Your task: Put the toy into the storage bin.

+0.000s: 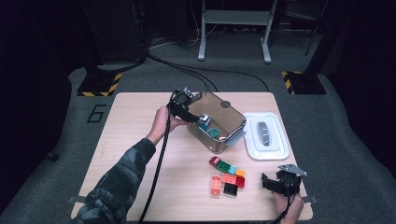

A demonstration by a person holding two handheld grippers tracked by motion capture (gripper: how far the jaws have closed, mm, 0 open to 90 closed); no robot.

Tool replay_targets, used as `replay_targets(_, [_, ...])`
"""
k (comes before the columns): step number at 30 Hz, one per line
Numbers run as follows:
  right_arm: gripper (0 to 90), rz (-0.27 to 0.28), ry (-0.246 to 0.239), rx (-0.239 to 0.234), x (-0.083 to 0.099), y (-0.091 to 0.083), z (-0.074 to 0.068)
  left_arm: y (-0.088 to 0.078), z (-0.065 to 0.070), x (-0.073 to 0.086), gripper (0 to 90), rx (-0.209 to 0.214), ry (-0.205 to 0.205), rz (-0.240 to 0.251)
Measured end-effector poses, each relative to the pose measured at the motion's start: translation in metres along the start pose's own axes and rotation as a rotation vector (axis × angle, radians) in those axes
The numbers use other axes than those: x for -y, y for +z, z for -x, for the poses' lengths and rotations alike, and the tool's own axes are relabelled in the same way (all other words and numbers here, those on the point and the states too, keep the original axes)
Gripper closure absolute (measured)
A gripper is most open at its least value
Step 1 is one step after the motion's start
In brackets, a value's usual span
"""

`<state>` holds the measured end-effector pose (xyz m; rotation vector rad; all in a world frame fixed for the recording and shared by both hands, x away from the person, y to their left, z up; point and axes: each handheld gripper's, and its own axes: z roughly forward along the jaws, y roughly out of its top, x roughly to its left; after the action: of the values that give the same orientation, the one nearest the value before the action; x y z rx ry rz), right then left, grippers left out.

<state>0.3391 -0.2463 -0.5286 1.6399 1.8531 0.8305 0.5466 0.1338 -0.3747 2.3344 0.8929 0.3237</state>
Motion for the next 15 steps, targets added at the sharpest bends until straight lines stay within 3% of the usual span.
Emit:
replay_targets(5, [10.4, -0.006, 0.0, 0.003, 0.0, 0.0, 0.0, -0.019, 0.001, 0.011, 23.0, 0.004, -0.005, 0.053])
replay_targets(10, [10.4, -0.006, 0.0, 0.003, 0.0, 0.0, 0.0, -0.028, 0.003, 0.022, 19.1, 0.006, -0.004, 0.073])
replay_targets(15, [10.5, -0.005, 0.0, 0.005, 0.0, 0.0, 0.0, -0.038, 0.008, 0.043, 15.5, 0.004, 0.003, 0.099])
